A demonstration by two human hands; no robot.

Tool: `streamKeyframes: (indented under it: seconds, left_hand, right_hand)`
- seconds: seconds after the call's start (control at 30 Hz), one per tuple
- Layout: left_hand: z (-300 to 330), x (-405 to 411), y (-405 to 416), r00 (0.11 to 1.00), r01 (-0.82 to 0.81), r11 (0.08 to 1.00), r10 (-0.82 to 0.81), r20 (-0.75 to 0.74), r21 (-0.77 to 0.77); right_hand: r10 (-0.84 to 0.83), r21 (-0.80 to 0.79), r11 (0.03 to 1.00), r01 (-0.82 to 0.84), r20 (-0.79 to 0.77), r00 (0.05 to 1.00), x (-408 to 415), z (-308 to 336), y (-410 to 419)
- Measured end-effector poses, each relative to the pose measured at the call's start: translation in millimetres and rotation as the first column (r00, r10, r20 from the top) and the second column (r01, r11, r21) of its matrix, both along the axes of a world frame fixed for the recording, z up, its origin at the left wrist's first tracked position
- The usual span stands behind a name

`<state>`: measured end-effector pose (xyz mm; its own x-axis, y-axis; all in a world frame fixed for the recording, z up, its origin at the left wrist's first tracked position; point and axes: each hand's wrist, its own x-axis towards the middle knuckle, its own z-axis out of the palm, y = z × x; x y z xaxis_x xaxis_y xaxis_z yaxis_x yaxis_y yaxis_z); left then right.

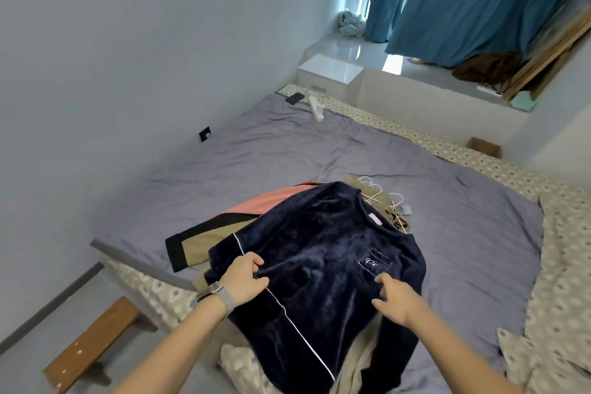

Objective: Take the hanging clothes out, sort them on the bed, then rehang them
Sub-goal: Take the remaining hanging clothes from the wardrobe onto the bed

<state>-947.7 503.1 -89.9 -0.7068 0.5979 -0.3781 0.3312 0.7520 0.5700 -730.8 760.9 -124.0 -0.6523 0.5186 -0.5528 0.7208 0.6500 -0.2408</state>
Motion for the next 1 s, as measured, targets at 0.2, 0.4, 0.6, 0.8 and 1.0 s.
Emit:
streamKeyframes:
  seconds: [0.2,0.4,0.6,0.8,1.0]
  left_hand:
    - [18,13,-36,0.996,-0.015,0.999,0.018,-0.083,0.033]
    - [37,67,-114,0.988,-0.124,0.992,0.123,-0.093,-0.001]
    - [50,142,-211,0.943,-0.323,0.944,0.316,-0.103,-0.062]
    - [62,216,-310,0.831,-0.555,0.828,0.548,-0.096,-0.077]
    - [81,273,-451,0.633,-0.774,0.626,0.759,-0.155,-0.098]
  right_hand:
    - [0.089,-0.041,0.995,-0.095,-0.129,0.988,-15,25,-64]
    - [0.330,0.001,0.943,-0.333,-0.142,0.933,-22,42,-115]
    - [0.469,-0.043,0.871,-0.489,-0.218,0.856,-6,60,-178]
    - [0.685,-0.042,0.704,-0.709,-0.225,0.693,-13,80,-280]
    - [0.864,0.015,0.439,-0.898,-0.280,0.418,-36,107,-437]
